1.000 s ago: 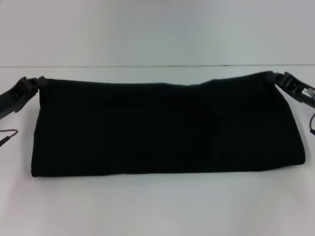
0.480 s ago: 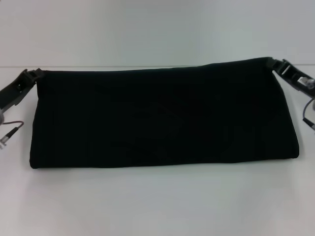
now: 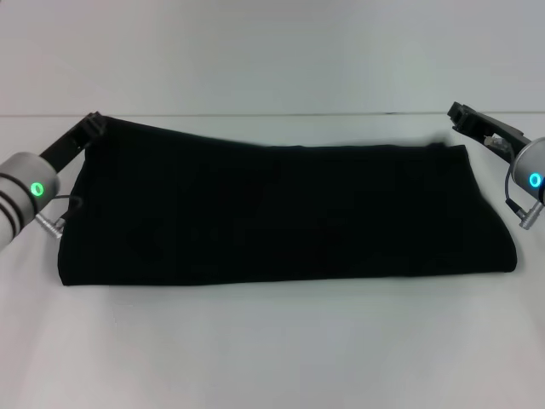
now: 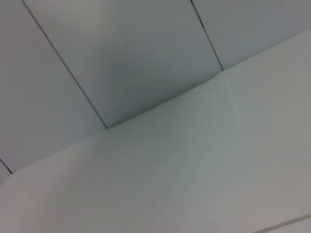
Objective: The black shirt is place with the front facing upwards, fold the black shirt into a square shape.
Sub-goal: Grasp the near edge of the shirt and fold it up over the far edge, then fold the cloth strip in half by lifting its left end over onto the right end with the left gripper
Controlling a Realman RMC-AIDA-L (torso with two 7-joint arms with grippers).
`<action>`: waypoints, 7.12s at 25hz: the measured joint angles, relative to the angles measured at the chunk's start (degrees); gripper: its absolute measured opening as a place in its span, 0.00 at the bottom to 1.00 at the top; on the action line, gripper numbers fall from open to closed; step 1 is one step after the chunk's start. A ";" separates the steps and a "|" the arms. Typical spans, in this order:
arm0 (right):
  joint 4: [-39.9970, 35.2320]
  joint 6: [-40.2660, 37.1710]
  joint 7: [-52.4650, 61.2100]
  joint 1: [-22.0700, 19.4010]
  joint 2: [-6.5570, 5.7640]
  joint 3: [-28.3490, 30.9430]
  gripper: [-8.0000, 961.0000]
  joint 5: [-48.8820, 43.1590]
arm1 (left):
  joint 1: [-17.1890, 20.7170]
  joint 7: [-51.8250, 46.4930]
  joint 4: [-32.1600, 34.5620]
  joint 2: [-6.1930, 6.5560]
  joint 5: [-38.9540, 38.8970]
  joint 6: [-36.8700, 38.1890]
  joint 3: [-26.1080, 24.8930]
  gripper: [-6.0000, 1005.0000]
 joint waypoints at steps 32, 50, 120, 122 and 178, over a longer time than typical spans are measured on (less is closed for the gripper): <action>-10.95 -41.37 0.38 -16.57 -0.80 -19.97 0.84 -17.87 | 23.90 -34.37 1.64 10.18 -5.37 31.81 23.34 0.89; -10.32 -42.32 -2.85 -17.08 -0.46 -20.92 0.97 -20.92 | 25.65 -48.52 4.05 10.13 6.35 29.61 23.58 0.90; -10.33 -42.93 -2.21 -16.64 -0.36 -20.91 0.97 -20.72 | 23.15 -51.29 1.91 11.50 7.97 31.17 23.57 0.90; -10.32 -42.95 -2.20 -16.62 -0.36 -20.91 0.97 -20.61 | 22.99 -51.29 1.92 11.49 7.99 31.13 23.72 0.90; -10.15 -44.63 -1.93 -16.02 -0.19 -20.39 0.97 -19.59 | 17.85 -44.64 2.35 10.35 10.56 26.69 23.61 0.03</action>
